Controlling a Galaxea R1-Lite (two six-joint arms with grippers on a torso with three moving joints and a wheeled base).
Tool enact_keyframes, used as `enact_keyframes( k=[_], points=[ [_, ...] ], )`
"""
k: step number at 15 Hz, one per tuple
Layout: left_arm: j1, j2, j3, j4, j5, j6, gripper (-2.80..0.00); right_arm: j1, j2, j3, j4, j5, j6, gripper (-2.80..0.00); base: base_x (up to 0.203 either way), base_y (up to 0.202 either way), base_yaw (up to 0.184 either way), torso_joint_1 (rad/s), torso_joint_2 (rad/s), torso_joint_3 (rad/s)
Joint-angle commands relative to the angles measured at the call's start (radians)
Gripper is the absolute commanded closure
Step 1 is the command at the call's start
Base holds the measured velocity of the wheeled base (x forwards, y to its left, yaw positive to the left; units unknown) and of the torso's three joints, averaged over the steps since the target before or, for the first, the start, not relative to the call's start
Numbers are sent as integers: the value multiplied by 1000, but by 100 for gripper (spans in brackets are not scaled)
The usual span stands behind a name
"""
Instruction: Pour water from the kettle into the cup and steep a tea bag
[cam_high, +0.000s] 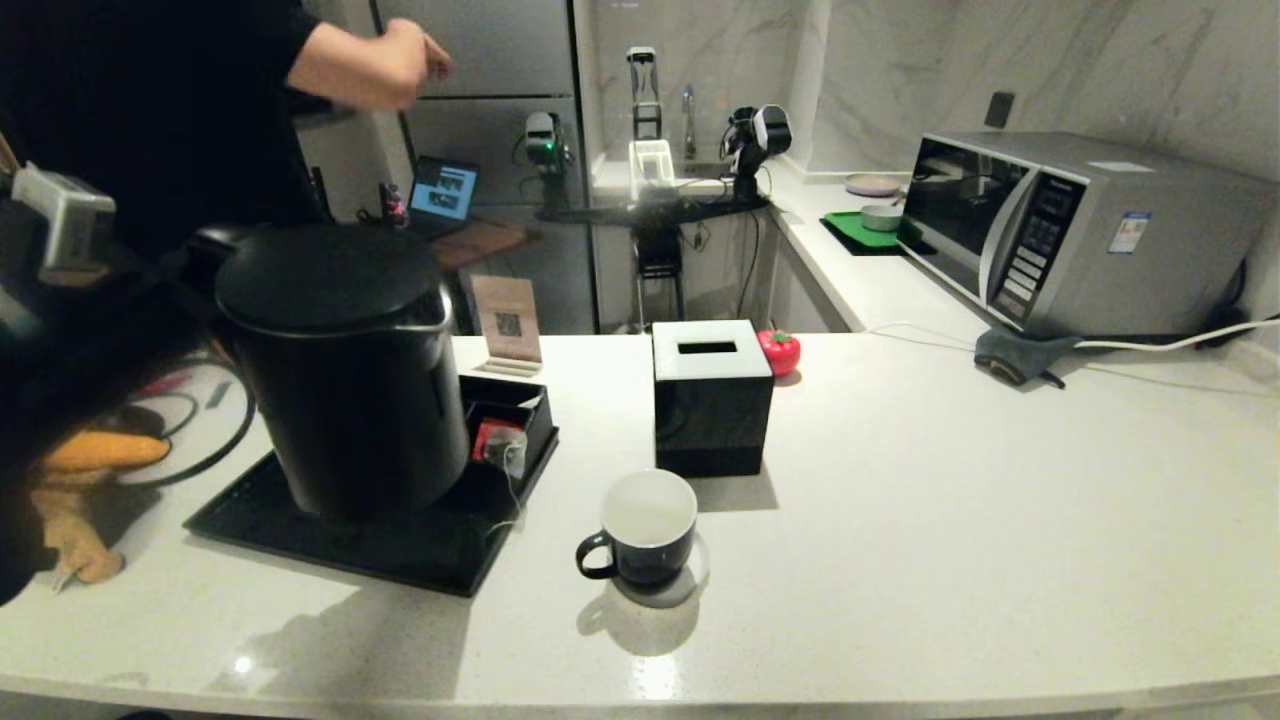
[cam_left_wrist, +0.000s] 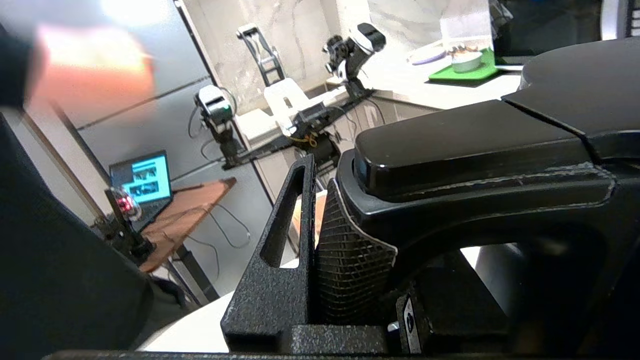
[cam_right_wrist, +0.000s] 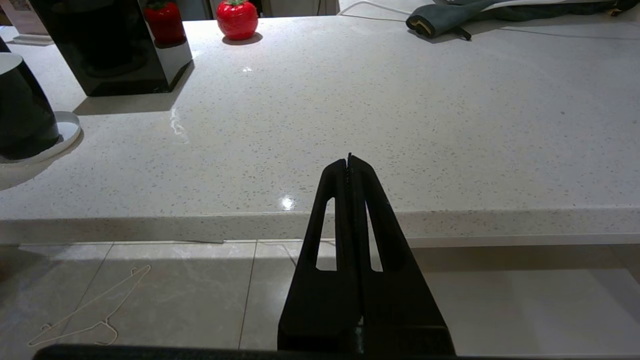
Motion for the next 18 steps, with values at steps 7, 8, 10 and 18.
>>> enact_keyframes(
  k=[7,8,10,18],
  points=[
    [-5,-156,111,116,-6,73,0,0,1,0,0,0,0,0,0,0,0,0,0,0],
    [-5,-170,119,132,-6,80,0,0,1,0,0,0,0,0,0,0,0,0,0,0],
    [-11,-183,120,163,-6,99,0,0,1,0,0,0,0,0,0,0,0,0,0,0],
    [-93,-216,104,329,73,217,0,0,1,0,0,0,0,0,0,0,0,0,0,0]
  ],
)
